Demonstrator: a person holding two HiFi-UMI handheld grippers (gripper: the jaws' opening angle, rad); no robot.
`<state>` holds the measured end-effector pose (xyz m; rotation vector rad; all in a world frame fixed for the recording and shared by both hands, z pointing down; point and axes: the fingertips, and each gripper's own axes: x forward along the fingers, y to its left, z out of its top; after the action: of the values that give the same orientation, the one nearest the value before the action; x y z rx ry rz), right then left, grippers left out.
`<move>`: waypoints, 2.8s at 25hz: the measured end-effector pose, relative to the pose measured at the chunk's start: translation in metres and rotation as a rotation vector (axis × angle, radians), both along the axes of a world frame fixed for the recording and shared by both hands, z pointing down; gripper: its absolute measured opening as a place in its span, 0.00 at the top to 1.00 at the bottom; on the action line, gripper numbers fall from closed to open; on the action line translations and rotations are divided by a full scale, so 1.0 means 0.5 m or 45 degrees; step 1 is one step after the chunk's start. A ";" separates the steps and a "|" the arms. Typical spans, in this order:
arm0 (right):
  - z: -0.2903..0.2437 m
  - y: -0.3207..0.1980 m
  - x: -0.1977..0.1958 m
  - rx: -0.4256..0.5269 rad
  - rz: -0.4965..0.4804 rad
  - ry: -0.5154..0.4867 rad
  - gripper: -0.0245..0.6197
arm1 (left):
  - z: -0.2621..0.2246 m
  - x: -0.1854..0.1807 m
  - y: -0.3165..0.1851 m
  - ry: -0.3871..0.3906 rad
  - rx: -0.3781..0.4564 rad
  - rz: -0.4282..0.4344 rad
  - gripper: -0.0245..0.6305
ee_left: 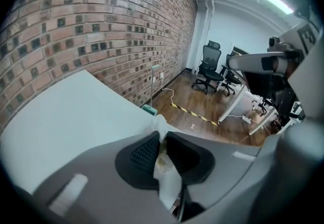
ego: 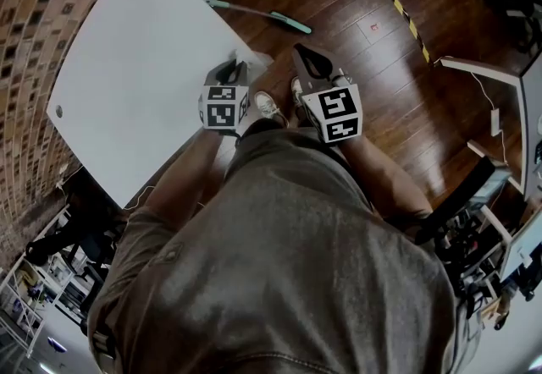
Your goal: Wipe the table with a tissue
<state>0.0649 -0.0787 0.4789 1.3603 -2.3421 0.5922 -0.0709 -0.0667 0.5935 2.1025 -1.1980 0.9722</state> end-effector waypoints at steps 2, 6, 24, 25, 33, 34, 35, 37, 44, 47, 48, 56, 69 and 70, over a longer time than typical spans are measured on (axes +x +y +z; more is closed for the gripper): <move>-0.003 -0.005 -0.008 0.012 -0.010 -0.012 0.94 | 0.000 -0.002 0.001 0.008 -0.002 -0.010 0.89; -0.006 -0.010 -0.028 0.017 -0.038 -0.019 0.94 | 0.000 -0.017 0.004 0.010 -0.007 -0.038 0.89; -0.001 -0.033 -0.093 0.006 -0.120 -0.020 0.94 | -0.003 -0.155 -0.023 -0.034 0.004 -0.231 0.89; 0.000 -0.034 -0.093 0.003 -0.120 -0.016 0.94 | -0.003 -0.157 -0.026 -0.035 0.004 -0.232 0.89; 0.001 -0.046 -0.069 0.001 -0.086 -0.011 0.94 | -0.003 -0.126 -0.062 -0.026 0.014 -0.193 0.89; 0.001 -0.048 -0.064 0.001 -0.079 -0.009 0.94 | -0.003 -0.120 -0.066 -0.026 0.015 -0.184 0.89; 0.001 -0.050 -0.058 0.002 -0.072 -0.007 0.94 | -0.003 -0.114 -0.071 -0.025 0.016 -0.177 0.89; 0.000 -0.054 -0.047 0.002 -0.060 -0.003 0.94 | -0.003 -0.101 -0.078 -0.023 0.016 -0.160 0.89; -0.002 -0.055 -0.019 0.001 -0.035 0.000 0.94 | -0.002 -0.063 -0.095 -0.021 0.018 -0.116 0.89; -0.004 -0.056 -0.013 0.003 -0.039 0.000 0.94 | -0.004 -0.059 -0.097 -0.026 0.021 -0.119 0.89; -0.005 -0.057 -0.013 0.004 -0.043 0.000 0.94 | -0.004 -0.062 -0.097 -0.027 0.022 -0.127 0.89; -0.013 -0.054 -0.049 0.020 -0.111 -0.005 0.94 | -0.006 -0.121 -0.070 -0.047 0.024 -0.225 0.89; -0.022 -0.027 -0.128 0.044 -0.191 0.012 0.94 | -0.007 -0.228 -0.014 -0.020 0.034 -0.371 0.89; -0.024 -0.025 -0.132 0.046 -0.192 0.015 0.94 | -0.013 -0.232 -0.013 0.004 0.046 -0.384 0.89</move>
<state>-0.0009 -0.0910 0.4671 1.1856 -2.4300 0.4988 -0.1868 -0.0734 0.5872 1.8768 -1.4877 0.8139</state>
